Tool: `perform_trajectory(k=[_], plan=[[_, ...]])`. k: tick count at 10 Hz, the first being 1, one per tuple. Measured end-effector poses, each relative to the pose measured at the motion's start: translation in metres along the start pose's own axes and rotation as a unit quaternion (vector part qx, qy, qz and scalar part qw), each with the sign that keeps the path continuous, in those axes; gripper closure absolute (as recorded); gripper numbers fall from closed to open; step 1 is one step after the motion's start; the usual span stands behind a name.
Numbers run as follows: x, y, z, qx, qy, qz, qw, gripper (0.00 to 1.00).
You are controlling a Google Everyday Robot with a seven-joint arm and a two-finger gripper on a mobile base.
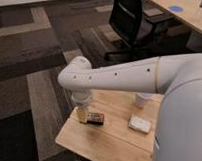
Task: Place the eraser on the white sponge
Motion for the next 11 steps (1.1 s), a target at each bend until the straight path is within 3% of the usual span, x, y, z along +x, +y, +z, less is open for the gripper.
perform_trajectory(k=[3,9,11], plan=[[0.007,-0.010,0.006,0.034,0.001,-0.014,0.9993,0.35],[0.008,-0.009,0.041,0.049,-0.023,-0.050,0.9973,0.35],[0.002,-0.012,0.051,0.058,-0.040,-0.059,0.9958,0.35]])
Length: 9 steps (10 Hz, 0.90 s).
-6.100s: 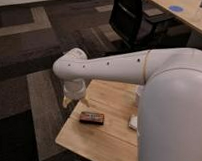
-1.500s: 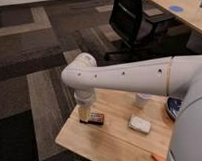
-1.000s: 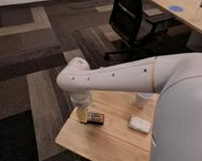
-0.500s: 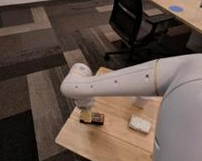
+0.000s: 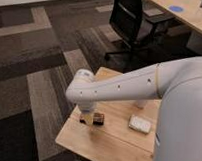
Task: Place the eraser on the white sponge
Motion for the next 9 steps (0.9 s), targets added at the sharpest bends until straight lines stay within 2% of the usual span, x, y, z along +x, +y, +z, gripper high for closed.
perform_trajectory(k=[1,4,6,9], plan=[[-0.007,0.000,0.008,0.004,-0.016,-0.012,0.9998,0.35],[-0.012,0.002,0.027,0.006,-0.039,-0.026,0.9989,0.35],[-0.012,0.003,0.037,0.006,-0.048,-0.032,0.9983,0.35],[-0.011,0.002,0.042,0.009,-0.051,-0.037,0.9980,0.35]])
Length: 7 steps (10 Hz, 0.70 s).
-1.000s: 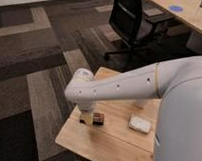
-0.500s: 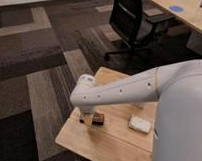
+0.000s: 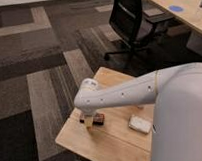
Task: Place the eraser on the white sponge
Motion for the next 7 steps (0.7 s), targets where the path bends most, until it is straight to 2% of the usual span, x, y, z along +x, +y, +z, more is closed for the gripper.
perform_trajectory(k=[3,4,5,6,7], plan=[[0.000,0.002,0.007,-0.004,-0.001,0.000,1.0000,0.36],[0.002,0.001,0.006,-0.004,-0.001,0.006,1.0000,0.43],[0.006,-0.002,0.001,-0.001,0.008,0.016,0.9998,0.63],[0.009,-0.004,-0.002,0.001,0.012,0.017,0.9998,0.70],[0.013,-0.006,-0.007,0.003,0.019,0.022,0.9996,0.82]])
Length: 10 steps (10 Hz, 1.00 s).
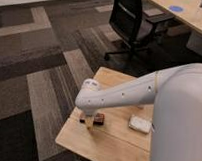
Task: Place the eraser on the white sponge
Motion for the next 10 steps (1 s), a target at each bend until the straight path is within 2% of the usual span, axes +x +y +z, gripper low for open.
perform_trajectory(k=[1,2,4,5,6,7,9,10], plan=[[-0.004,-0.003,-0.009,0.004,0.000,0.001,1.0000,0.96],[-0.005,-0.001,-0.021,-0.003,-0.004,0.005,1.0000,1.00],[0.008,-0.002,-0.043,-0.020,-0.006,0.013,0.9997,1.00],[0.014,-0.004,-0.047,-0.024,-0.005,0.016,0.9996,1.00],[0.046,-0.015,-0.055,-0.034,0.009,0.027,0.9990,1.00],[0.056,-0.019,-0.057,-0.036,0.014,0.029,0.9988,1.00],[0.102,-0.037,-0.057,-0.033,0.038,0.036,0.9981,1.00],[0.110,-0.037,-0.057,-0.033,0.044,0.038,0.9978,1.00]])
